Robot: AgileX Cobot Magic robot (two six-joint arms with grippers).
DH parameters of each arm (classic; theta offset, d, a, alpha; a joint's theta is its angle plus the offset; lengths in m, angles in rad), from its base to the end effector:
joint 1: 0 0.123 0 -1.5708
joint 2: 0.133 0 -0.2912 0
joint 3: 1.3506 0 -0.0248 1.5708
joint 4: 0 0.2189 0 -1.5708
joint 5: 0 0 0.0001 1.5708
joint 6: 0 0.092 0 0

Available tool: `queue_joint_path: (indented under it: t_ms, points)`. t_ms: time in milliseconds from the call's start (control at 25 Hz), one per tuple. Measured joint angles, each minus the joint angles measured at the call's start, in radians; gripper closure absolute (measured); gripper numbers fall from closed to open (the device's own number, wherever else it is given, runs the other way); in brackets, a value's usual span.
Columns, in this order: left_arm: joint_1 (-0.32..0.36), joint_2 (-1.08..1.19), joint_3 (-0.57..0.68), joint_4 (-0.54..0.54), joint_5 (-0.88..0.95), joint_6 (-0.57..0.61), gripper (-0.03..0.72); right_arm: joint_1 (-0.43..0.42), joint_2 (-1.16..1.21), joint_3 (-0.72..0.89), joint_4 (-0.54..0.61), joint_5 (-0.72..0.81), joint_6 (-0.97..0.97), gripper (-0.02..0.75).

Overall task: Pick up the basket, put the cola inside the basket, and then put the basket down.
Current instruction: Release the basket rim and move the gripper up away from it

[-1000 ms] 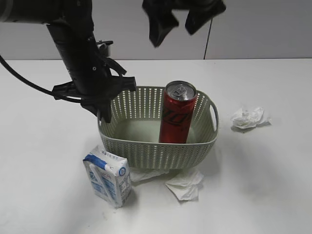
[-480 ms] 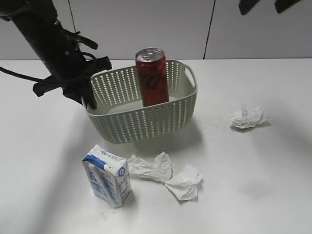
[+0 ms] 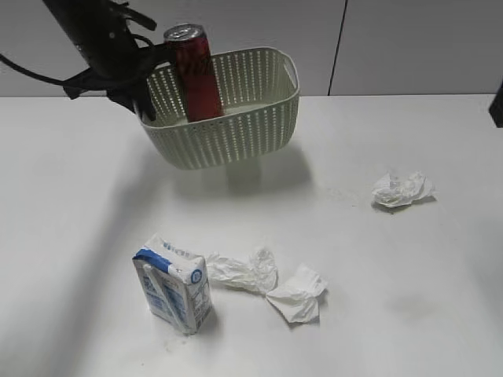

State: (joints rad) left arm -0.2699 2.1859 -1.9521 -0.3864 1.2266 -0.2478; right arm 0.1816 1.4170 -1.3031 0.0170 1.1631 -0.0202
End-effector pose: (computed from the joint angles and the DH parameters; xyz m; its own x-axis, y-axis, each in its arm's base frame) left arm 0.4126 -0.1480 0.2451 -0.9932 -0.0889 -0.0750 -0.0513 0.9135 -0.4035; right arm 0.2432 0.0461 0.3477 -0.9104 -0.1809 -0.3721 -0.1986 0.9800 0.0095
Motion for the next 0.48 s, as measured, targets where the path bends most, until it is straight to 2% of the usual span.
queue_joint_path:
  t_ms: [240,480]
  points:
    - [-0.008,0.176,-0.208,-0.002,0.004,0.001,0.688,-0.001,-0.297,0.250,-0.002,-0.047,0.000,0.143]
    - [-0.025,0.236,-0.240,0.050,0.008,0.035,0.688,-0.001,-0.569,0.427,0.070,-0.050,0.032,0.143]
